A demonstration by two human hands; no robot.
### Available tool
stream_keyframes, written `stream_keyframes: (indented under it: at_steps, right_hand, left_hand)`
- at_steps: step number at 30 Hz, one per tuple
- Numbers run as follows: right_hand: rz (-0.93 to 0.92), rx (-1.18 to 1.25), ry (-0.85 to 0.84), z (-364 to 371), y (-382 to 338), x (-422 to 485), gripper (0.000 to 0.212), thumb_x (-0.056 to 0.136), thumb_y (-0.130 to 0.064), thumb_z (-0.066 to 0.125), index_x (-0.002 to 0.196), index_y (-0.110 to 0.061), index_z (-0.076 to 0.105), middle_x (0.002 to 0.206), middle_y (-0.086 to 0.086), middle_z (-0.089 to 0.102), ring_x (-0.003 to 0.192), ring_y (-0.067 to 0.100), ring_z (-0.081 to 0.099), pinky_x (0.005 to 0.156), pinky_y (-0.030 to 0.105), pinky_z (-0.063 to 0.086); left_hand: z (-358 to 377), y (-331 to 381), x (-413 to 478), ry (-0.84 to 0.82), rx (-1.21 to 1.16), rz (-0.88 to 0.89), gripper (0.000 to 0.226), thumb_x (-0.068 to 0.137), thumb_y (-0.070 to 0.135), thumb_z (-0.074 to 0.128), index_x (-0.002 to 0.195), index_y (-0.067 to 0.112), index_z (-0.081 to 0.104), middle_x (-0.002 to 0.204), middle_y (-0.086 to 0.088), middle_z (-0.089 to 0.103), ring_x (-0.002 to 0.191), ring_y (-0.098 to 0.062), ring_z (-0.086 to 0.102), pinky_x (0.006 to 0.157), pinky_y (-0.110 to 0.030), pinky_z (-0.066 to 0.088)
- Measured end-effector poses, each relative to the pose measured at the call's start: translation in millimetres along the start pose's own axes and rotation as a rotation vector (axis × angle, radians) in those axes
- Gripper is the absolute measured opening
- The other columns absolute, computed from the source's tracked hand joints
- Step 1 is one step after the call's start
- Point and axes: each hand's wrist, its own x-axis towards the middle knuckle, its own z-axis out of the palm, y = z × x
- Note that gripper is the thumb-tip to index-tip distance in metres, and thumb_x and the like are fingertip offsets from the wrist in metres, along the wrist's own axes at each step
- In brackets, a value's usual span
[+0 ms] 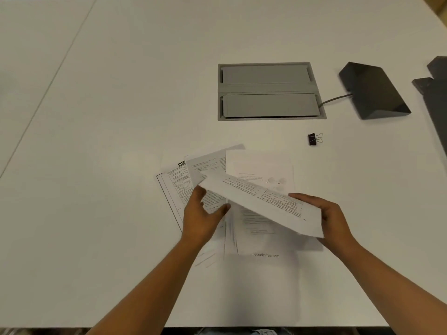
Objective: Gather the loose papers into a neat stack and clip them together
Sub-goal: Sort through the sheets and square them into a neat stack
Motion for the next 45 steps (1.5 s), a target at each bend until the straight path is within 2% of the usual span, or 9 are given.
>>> stream_keyframes:
  at_steps: [3,7,12,19,24,27,30,38,45]
  right_hand:
    - [-0.055,0.037,0.005,-2.0,-16.9,2.3,0.044,0.085,0.008,0.065,0.1,-0.032,0.077,0.107,-0.012,0.076,0.105,0.008,0.069,0.088,0.024,0.053]
    - [-0.077,0.102,0.094,-3.5,-38.8,5.6,0.02,0.084,-0.028,0.064,0.099,-0.038,0.073,0.102,-0.011,0.076,0.101,0.01,0.07,0.083,0.027,0.056]
    - [-0.121,0.132,0.085,-1.1,-63.9,3.5,0.018,0.08,-0.027,0.064,0.097,-0.029,0.07,0.091,-0.025,0.075,0.09,-0.001,0.071,0.069,0.014,0.055]
    - [-0.174,0.032,0.108,10.4,-54.2,0.4,0.04,0.081,-0.007,0.074,0.099,-0.039,0.059,0.087,-0.036,0.07,0.086,-0.015,0.065,0.069,0.005,0.05]
    - [-0.098,-0.082,0.017,14.2,-33.2,9.8,0.039,0.083,-0.013,0.074,0.112,-0.034,0.059,0.105,-0.012,0.068,0.097,-0.004,0.065,0.072,0.014,0.055]
    - [-0.039,-0.085,-0.005,16.5,-26.0,11.8,0.033,0.085,-0.018,0.072,0.105,-0.041,0.061,0.104,-0.016,0.069,0.094,-0.008,0.066,0.077,0.016,0.058]
    - [0.012,0.024,0.019,12.3,-23.9,9.4,0.019,0.086,-0.025,0.066,0.102,-0.035,0.068,0.096,-0.016,0.076,0.094,0.0,0.07,0.079,0.018,0.058]
    - [0.084,0.322,0.111,18.6,-41.6,-4.9,0.025,0.091,-0.02,0.058,0.111,-0.011,0.07,0.108,0.005,0.076,0.098,0.024,0.073,0.08,0.031,0.059]
    - [0.166,0.388,0.01,38.7,-48.8,-15.8,0.023,0.096,-0.018,0.052,0.111,-0.013,0.07,0.108,0.008,0.076,0.098,0.028,0.073,0.085,0.04,0.059]
  left_hand:
    - [-7.2,30.9,13.4,-0.142,-0.133,-0.003,0.092,0.064,0.027,0.092,0.143,0.023,0.043,0.14,0.006,0.057,0.128,-0.016,0.054,0.103,-0.034,0.045]
    - [-20.3,68.6,24.0,-0.308,-0.285,0.064,0.039,0.076,0.01,0.082,0.112,0.017,0.07,0.112,-0.003,0.077,0.102,-0.023,0.074,0.089,-0.052,0.059]
    - [-16.1,94.1,14.0,-0.245,-0.362,0.113,0.03,0.08,0.013,0.079,0.104,0.03,0.071,0.107,0.001,0.078,0.099,-0.024,0.074,0.083,-0.048,0.061]
    - [-6.2,82.6,-4.8,-0.122,-0.338,0.23,0.04,0.078,0.014,0.08,0.109,0.033,0.065,0.108,0.005,0.073,0.102,-0.008,0.07,0.077,-0.018,0.057]
    - [4.5,69.5,-0.6,-0.176,-0.277,0.135,0.031,0.085,0.014,0.075,0.103,0.037,0.065,0.101,0.009,0.072,0.098,-0.011,0.069,0.076,-0.02,0.059]
    - [4.2,67.6,2.5,-0.191,-0.267,0.093,0.024,0.089,0.017,0.07,0.097,0.038,0.065,0.096,0.014,0.072,0.09,-0.009,0.071,0.072,-0.019,0.059]
    - [-5.3,71.4,5.7,-0.153,-0.333,0.065,0.019,0.088,0.017,0.071,0.1,0.032,0.07,0.1,0.007,0.076,0.095,-0.019,0.074,0.077,-0.033,0.062]
    - [-28.7,71.3,-17.2,-0.229,-0.425,-0.142,0.036,0.089,0.023,0.069,0.125,0.022,0.063,0.117,0.002,0.075,0.104,-0.023,0.073,0.085,-0.047,0.061]
    - [-44.4,48.3,-49.2,-0.278,-0.435,-0.288,0.033,0.093,0.028,0.063,0.126,0.023,0.064,0.116,0.003,0.076,0.106,-0.02,0.073,0.095,-0.046,0.056]
